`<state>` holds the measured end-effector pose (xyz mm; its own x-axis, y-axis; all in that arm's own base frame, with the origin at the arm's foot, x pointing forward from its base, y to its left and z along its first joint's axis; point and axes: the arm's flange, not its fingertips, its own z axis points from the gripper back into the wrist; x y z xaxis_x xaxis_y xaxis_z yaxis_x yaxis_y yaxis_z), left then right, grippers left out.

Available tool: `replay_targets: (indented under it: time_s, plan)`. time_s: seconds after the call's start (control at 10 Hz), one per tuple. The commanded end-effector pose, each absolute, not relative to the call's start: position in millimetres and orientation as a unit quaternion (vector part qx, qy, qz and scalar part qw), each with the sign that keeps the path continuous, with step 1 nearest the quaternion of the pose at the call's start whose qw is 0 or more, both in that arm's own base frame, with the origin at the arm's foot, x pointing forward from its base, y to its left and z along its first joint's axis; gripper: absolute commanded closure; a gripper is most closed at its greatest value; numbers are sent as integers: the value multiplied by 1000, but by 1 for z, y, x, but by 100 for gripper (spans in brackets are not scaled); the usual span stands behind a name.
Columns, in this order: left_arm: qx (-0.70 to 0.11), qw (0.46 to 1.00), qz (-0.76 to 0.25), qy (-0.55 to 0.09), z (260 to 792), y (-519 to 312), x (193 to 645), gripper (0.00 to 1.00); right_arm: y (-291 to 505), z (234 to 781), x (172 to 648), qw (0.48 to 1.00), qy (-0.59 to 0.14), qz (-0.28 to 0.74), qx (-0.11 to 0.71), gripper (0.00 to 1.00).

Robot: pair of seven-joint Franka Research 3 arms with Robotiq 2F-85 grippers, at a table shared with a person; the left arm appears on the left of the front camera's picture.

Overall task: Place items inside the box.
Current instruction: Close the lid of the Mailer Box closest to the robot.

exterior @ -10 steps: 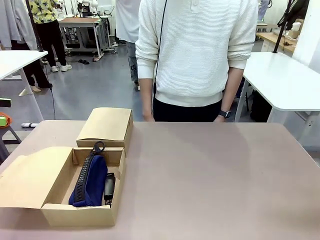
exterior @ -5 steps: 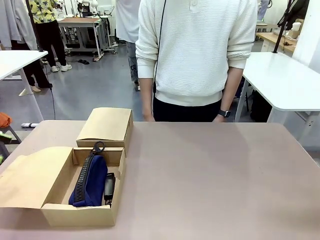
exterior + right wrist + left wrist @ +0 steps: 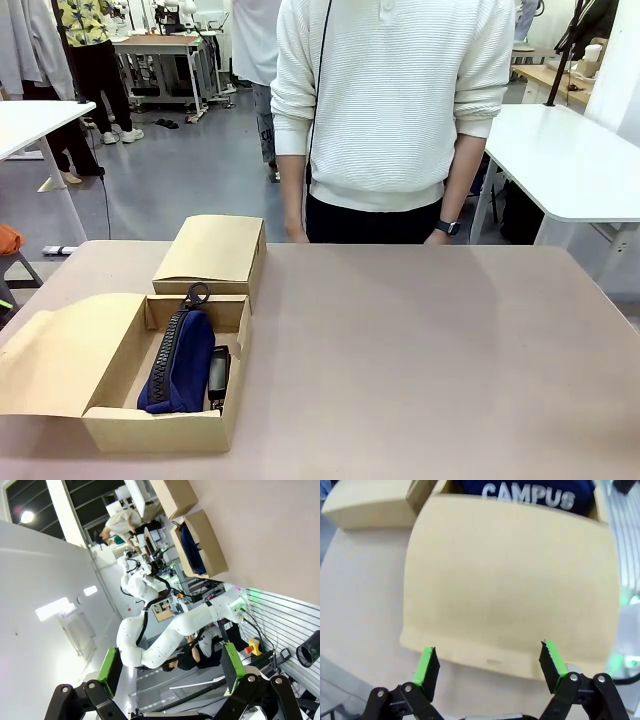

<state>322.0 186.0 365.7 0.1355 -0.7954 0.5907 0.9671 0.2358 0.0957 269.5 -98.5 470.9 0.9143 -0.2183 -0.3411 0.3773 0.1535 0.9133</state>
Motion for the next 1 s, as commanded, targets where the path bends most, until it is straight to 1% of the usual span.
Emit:
replay_targets:
  time_s: [0.0, 0.2, 0.4, 0.6, 0.7, 0.9]
  plan:
    - [-123, 740, -607, -263, 329, 190, 319, 0, -97, 477, 270, 749, 65, -202, 628, 0]
    - [-124, 746, -605, -251, 318, 197, 322, 0, -97, 477, 270, 749, 65, -202, 628, 0]
    - [-140, 742, -601, -262, 306, 192, 323, 0, -97, 477, 270, 749, 65, -202, 628, 0]
    - [-145, 743, -601, -256, 295, 191, 325, 0, -97, 477, 270, 749, 65, -202, 628, 0]
    - [-136, 752, -594, -253, 294, 199, 327, 0, -97, 477, 270, 749, 65, -202, 628, 0]
    - [-128, 748, -596, -263, 297, 215, 324, 0, -97, 477, 270, 749, 65, -202, 628, 0]
